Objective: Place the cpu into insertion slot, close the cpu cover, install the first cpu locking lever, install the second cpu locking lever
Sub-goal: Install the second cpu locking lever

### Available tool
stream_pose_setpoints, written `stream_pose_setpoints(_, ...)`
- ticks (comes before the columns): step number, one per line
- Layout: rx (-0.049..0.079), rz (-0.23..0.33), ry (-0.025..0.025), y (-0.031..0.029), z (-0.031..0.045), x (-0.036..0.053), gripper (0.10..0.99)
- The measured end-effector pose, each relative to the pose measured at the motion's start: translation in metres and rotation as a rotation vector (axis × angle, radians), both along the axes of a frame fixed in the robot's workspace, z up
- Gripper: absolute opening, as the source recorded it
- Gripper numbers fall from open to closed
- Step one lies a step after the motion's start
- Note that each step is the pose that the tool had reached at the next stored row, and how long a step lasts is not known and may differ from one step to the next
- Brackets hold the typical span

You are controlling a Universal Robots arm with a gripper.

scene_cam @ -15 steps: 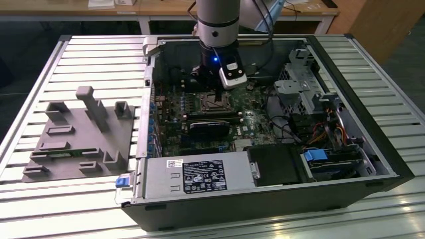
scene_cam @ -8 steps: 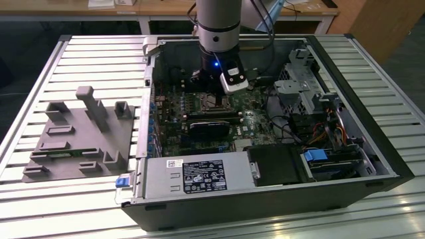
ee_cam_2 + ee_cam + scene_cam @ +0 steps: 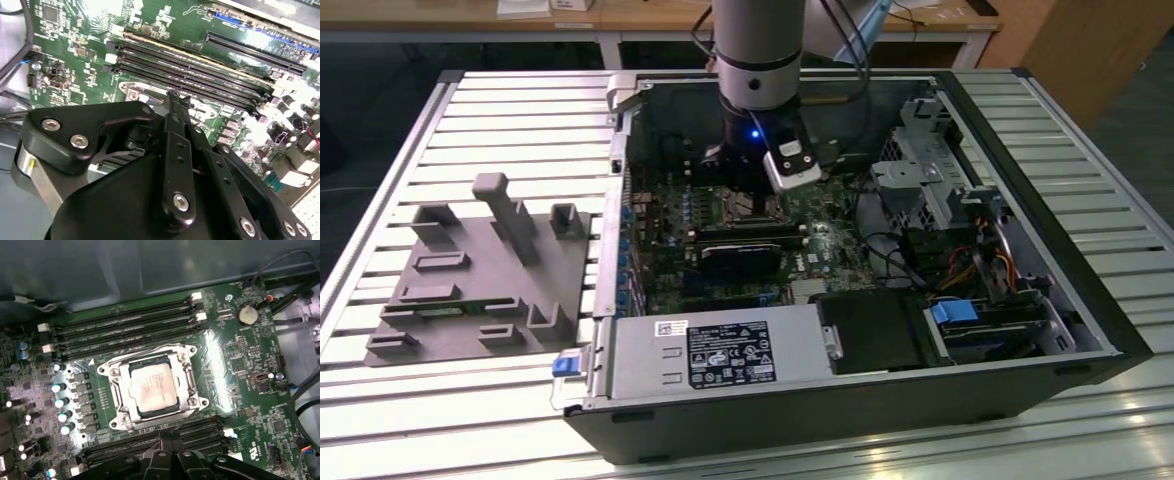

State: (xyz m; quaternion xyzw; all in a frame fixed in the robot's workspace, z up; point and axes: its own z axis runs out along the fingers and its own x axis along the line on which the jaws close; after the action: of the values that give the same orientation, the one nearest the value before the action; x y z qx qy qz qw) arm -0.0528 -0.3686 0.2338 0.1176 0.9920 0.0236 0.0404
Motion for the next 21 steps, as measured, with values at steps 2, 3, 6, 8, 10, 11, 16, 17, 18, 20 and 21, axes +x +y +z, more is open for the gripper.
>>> stream_pose_setpoints(2,0.0,0.005,0.0,-0.0002,-0.0013,-0.0037,0.102)
stream_pose_setpoints(3,0.0,0.007,0.0,-0.0003,-0.0022,-0.0057,0.102)
stream_pose_setpoints(6,0.0,0.012,0.0001,-0.0011,-0.0059,-0.0112,0.102)
stream_pose_setpoints(8,0.003,0.013,0.0,-0.0029,-0.0082,-0.0133,0.102)
stream_pose_setpoints(10,0.01,0.014,0.0,-0.0054,-0.0102,-0.0146,0.102)
stream_pose_setpoints(11,0.015,0.014,0.0,-0.0067,-0.0109,-0.0152,0.102)
stream_pose_setpoints(16,0.042,0.016,-0.0003,-0.0093,-0.0124,-0.0162,0.102)
stream_pose_setpoints(17,0.042,0.016,-0.0003,-0.0093,-0.0124,-0.0162,0.102)
stream_pose_setpoints(18,0.042,0.016,-0.0003,-0.0093,-0.0124,-0.0162,0.102)
stream_pose_setpoints(20,0.042,0.016,-0.0001,-0.0095,-0.0124,-0.0162,0.102)
stream_pose_setpoints(21,0.045,0.016,-0.0002,-0.01,-0.0125,-0.0163,0.102)
